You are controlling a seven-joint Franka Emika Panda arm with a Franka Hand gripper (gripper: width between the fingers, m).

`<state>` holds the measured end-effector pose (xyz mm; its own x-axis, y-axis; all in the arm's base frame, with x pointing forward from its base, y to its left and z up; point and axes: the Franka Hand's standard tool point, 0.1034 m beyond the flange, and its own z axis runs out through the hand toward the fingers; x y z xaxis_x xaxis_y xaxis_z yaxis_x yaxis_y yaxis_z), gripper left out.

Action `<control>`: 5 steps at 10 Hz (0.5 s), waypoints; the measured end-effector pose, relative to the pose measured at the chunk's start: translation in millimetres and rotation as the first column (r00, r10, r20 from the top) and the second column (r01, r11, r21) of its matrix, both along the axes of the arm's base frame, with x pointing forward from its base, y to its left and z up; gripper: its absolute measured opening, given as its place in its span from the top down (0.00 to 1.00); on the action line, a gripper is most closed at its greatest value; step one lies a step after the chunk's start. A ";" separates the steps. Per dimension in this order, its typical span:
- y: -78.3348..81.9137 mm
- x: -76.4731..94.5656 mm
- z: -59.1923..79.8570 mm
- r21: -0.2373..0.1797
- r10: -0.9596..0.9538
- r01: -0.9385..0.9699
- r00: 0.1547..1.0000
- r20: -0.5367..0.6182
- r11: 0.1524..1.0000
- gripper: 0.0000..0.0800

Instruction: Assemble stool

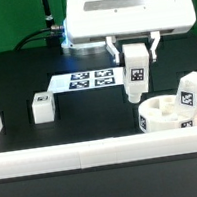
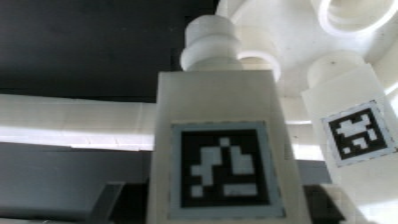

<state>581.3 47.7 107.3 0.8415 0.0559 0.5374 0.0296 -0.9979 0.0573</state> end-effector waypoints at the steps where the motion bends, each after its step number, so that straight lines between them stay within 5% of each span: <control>1: 7.5 10.2 2.0 0.002 0.010 -0.010 1.000 0.014 1.000 0.58; 5: 5.9 14.2 -0.6 -0.010 0.017 -0.017 0.999 0.046 1.000 0.58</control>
Offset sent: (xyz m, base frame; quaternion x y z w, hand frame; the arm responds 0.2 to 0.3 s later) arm 0.0000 0.0000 0.0000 0.0000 0.0899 0.0000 0.9960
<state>595.5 53.6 106.7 0.8150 0.0754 0.5746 0.0440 -0.9967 0.0684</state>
